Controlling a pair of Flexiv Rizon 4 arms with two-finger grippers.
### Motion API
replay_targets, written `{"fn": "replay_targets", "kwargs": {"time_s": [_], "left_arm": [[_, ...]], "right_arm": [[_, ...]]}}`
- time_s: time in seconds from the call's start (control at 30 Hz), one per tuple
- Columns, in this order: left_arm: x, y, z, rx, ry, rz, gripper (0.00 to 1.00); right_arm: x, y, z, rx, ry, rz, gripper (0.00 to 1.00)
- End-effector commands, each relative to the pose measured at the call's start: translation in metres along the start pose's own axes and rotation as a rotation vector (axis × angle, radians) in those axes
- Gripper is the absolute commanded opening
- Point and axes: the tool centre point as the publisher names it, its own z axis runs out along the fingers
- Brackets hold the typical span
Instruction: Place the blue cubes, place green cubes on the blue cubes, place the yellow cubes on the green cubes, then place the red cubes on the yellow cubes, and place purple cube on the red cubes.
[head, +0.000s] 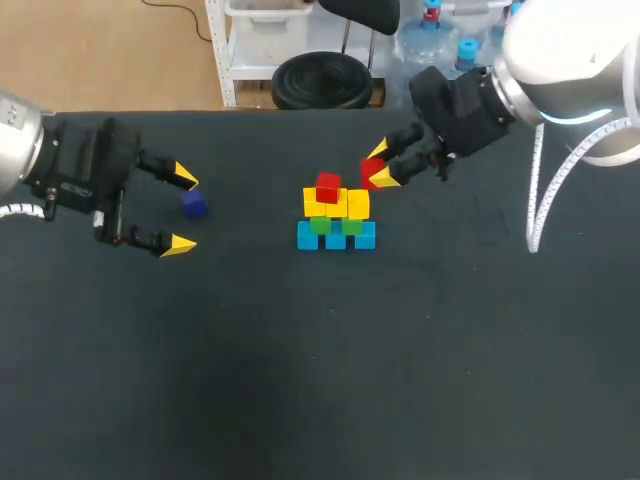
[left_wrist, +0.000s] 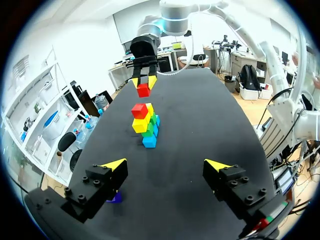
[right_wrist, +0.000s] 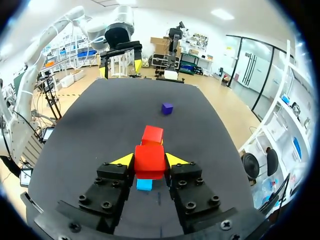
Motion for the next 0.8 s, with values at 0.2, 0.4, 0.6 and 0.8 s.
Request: {"fn": "replay_targets", "kwargs": {"time_s": [0.2, 0.4, 0.6, 0.8], "left_arm": [[0.002, -0.001, 0.000, -0.003, -0.006, 0.004, 1.00], [0.002, -0.001, 0.000, -0.003, -0.006, 0.004, 1.00], [0.002, -0.001, 0.000, -0.003, -0.006, 0.004, 1.00], [0.002, -0.001, 0.000, -0.003, -0.006, 0.004, 1.00]], "right_arm": [[-0.005, -0.001, 0.014, -0.014, -0.001, 0.002, 0.00], [-0.006, 0.001, 0.020, -0.022, -0.006, 0.005, 0.00], [-0.007, 0.002, 0.023, -0.027, -0.008, 0.005, 0.00], [-0.008, 0.003, 0.026, -0.034, -0.008, 0.003, 0.00]]}}
